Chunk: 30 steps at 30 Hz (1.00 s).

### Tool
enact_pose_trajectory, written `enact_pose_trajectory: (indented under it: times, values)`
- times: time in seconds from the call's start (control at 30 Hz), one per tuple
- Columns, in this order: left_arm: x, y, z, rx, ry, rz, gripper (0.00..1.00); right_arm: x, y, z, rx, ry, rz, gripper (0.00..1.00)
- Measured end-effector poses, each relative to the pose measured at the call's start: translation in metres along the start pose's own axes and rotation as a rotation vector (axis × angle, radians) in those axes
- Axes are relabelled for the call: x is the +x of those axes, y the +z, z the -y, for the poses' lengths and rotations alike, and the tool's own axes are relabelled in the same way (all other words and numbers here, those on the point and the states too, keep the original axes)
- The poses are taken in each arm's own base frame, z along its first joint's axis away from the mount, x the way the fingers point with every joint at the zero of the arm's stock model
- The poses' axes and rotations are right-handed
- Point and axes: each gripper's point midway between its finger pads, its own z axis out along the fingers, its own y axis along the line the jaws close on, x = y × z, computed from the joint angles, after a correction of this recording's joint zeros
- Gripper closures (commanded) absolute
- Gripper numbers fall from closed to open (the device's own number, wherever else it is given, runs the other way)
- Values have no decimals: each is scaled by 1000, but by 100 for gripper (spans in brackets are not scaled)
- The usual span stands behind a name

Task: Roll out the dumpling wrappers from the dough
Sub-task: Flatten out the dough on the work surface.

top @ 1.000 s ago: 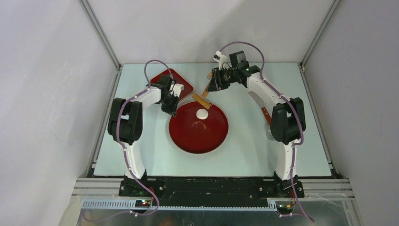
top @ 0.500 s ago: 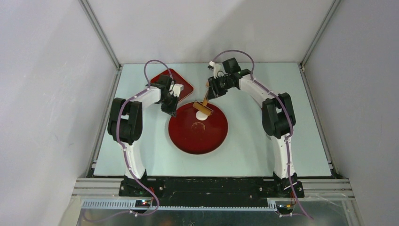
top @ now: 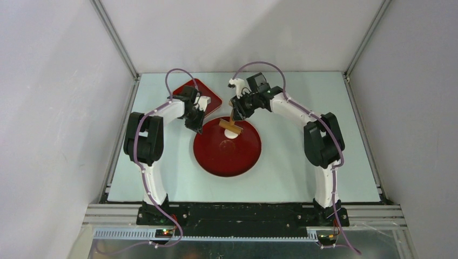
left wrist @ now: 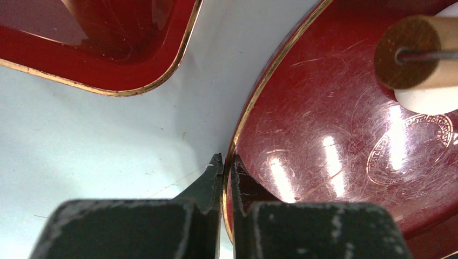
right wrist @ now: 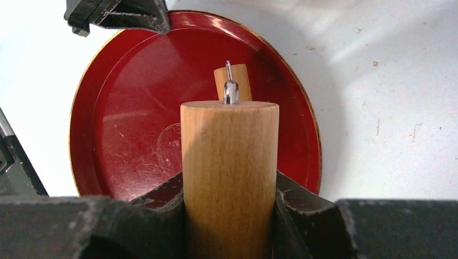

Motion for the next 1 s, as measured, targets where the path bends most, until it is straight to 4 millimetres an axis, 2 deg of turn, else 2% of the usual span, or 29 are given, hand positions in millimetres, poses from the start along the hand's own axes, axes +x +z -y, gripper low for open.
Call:
enact_pose_trajectory:
  times: [0.1,0.2,0.4,0.47,0.6,0.73,1.0]
  values:
    - [0,0,0,0,0,0,100,1,-1,-9,1,-34,-7,100]
    - [0,0,0,0,0,0,100,5,-2,-28,-30,-54,-30,100]
    - [0,0,0,0,0,0,100,52,6,-76,-134,-44,-195,100]
    - [0,0,0,0,0,0,100,58,6,-88,-165,-44,-222,100]
    - [0,0,0,0,0,0,100,63,-2,-95,-196,-20,-255,100]
    - [0,0,0,0,0,0,100,44,-16,-88,-187,-6,-224,100]
    - [0,0,0,0,0,0,100,-32,-57,-39,-85,-59,-43,100]
